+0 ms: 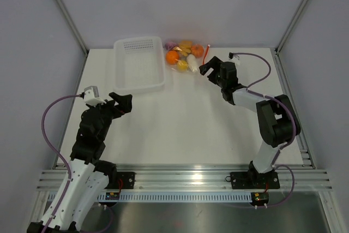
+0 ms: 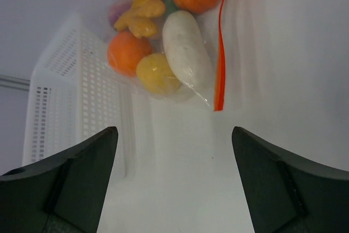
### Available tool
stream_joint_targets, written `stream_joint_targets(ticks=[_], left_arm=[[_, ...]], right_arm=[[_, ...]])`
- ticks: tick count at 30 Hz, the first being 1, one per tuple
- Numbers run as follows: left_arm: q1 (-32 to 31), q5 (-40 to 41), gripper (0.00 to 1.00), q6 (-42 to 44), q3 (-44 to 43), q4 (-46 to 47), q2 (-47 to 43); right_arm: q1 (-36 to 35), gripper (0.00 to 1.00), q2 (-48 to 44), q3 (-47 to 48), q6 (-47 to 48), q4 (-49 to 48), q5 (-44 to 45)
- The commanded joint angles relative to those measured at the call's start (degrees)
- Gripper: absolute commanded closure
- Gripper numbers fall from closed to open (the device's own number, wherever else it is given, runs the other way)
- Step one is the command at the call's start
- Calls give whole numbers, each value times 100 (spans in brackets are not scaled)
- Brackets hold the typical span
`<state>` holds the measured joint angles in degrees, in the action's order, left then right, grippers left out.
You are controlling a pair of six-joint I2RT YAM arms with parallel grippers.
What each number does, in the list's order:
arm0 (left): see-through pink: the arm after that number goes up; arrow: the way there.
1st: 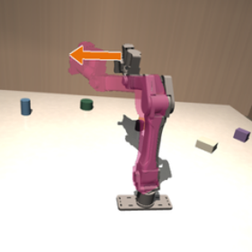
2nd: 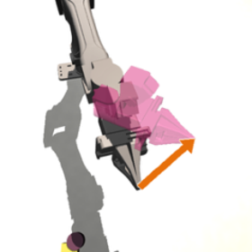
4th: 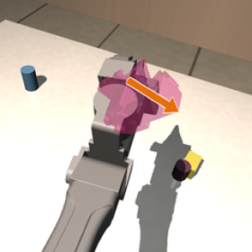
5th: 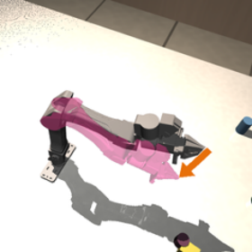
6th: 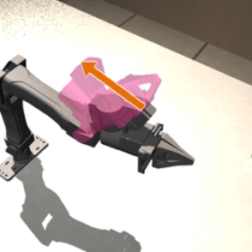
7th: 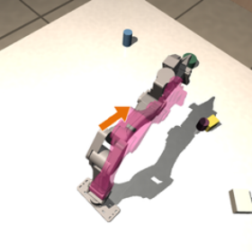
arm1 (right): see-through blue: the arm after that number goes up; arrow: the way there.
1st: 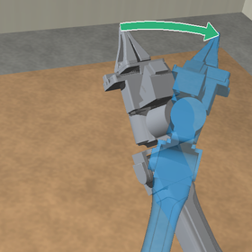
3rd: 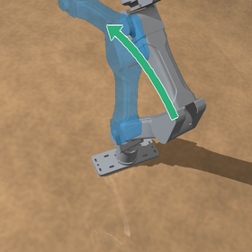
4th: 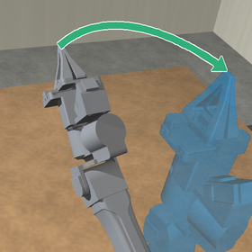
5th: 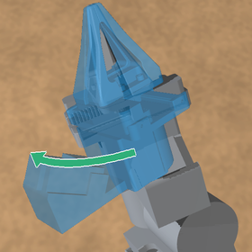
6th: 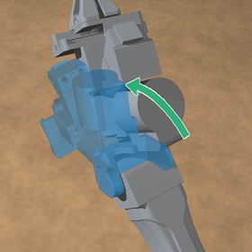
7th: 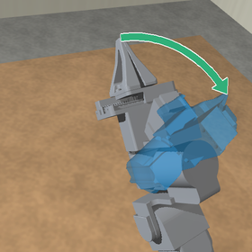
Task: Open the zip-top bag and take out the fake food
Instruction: Move the zipper food storage bag to the center of the board.
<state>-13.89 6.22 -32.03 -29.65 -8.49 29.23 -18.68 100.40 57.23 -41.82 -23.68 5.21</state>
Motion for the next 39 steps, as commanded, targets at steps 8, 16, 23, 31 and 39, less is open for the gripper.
stream_joint_targets(ticks=[8, 16, 23, 31, 39], left_arm=[[-8, -15, 1, -75, -199, 146, -5], [-8, 2, 1, -75, -199, 111, -14], [-8, -7, 1, -66, -199, 137, 30], [-8, -15, 1, -66, -199, 137, 38], [-8, -243, 1, -93, -182, 251, 161]], right_arm=[[119, 10, 1596, 1272, -985, -857, 76], [119, 12, 2220, 1308, -1548, -1446, 130], [119, 52, 2511, 1607, -1557, -1455, 68], [119, 100, 2248, 1449, -1339, -1605, -116], [101, 100, 1045, 615, -687, -1298, -389]])
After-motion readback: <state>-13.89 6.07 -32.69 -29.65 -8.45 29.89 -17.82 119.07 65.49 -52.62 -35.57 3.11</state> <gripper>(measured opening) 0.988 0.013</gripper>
